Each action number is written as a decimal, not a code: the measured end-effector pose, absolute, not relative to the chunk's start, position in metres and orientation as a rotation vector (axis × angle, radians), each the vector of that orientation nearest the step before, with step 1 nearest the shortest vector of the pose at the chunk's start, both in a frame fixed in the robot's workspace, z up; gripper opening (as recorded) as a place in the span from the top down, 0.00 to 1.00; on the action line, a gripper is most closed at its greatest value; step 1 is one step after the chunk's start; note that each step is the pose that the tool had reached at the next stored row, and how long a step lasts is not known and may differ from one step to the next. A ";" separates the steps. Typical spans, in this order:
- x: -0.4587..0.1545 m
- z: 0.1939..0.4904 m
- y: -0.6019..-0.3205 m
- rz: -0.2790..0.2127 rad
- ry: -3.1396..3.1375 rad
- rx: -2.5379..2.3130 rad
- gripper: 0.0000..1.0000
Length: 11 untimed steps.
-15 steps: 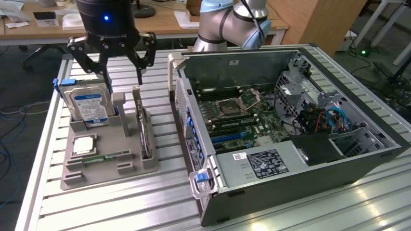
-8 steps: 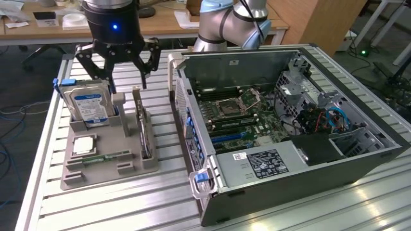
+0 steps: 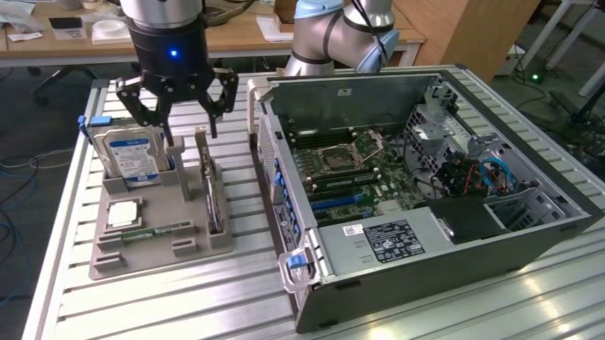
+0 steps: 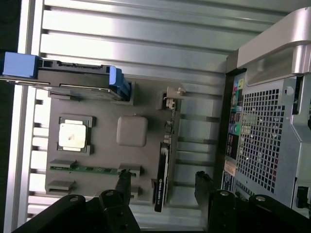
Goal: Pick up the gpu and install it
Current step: 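Pick up the gpu and move the gpu toward the slot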
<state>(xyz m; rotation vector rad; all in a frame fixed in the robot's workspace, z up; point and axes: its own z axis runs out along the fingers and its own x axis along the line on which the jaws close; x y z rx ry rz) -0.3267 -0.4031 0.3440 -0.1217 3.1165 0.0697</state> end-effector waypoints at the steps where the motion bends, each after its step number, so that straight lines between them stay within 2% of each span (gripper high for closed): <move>1: -0.327 0.342 -0.403 0.070 3.117 -0.122 0.36; 11: -0.327 0.324 -0.403 0.070 3.117 -0.122 0.36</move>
